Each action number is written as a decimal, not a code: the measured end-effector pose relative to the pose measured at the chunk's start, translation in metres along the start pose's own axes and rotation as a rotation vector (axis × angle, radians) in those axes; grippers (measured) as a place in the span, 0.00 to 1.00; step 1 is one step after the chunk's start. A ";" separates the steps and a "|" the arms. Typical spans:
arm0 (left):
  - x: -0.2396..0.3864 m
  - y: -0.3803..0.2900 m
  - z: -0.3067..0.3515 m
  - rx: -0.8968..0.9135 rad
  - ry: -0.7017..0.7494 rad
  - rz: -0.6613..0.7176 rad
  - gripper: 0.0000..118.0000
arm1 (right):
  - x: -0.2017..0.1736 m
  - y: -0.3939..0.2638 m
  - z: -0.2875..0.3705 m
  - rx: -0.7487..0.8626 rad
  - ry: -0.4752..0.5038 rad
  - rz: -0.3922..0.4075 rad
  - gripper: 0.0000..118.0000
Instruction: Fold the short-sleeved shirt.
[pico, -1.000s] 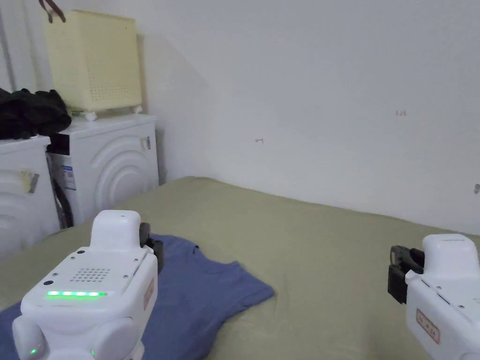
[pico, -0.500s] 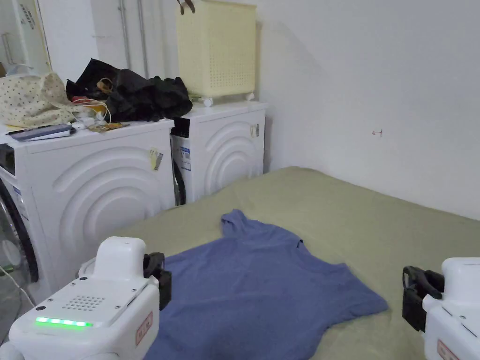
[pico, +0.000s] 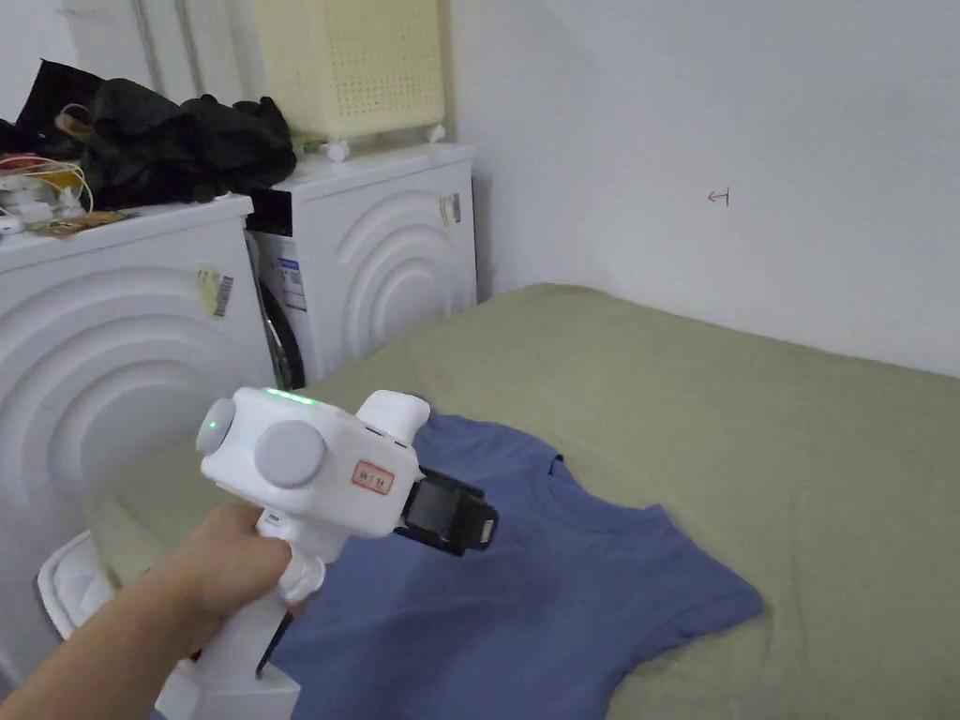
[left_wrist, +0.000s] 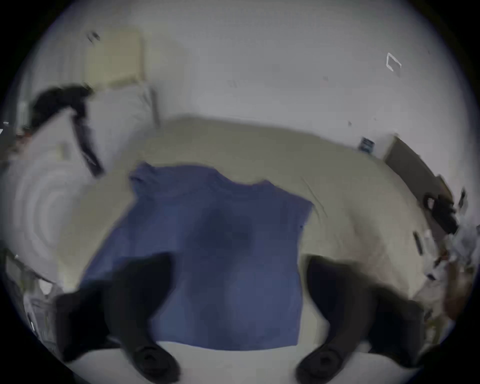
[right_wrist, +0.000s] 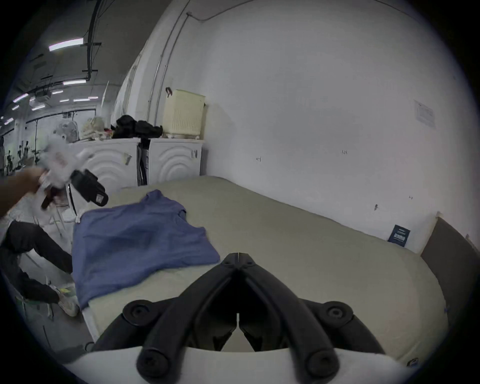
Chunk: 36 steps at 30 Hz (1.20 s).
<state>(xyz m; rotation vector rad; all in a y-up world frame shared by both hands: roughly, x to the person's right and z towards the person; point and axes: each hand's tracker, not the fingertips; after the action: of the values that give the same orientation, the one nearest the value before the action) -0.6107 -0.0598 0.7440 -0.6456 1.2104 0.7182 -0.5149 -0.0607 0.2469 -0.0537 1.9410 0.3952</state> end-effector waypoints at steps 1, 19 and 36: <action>-0.006 0.009 -0.022 -0.033 -0.035 0.018 1.00 | 0.009 -0.011 -0.002 -0.011 -0.003 -0.005 0.00; 0.027 0.017 -0.226 -0.229 0.098 -0.011 0.94 | 0.064 -0.086 0.020 -0.189 -0.112 -0.062 0.00; 0.206 0.083 -0.106 0.098 -0.352 -0.148 0.00 | 0.125 -0.057 0.165 -0.070 -0.391 -0.145 0.00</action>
<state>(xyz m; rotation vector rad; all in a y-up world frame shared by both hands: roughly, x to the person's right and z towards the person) -0.6991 -0.0600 0.5147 -0.4964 0.8585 0.6142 -0.4054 -0.0474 0.0626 -0.1506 1.5277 0.3478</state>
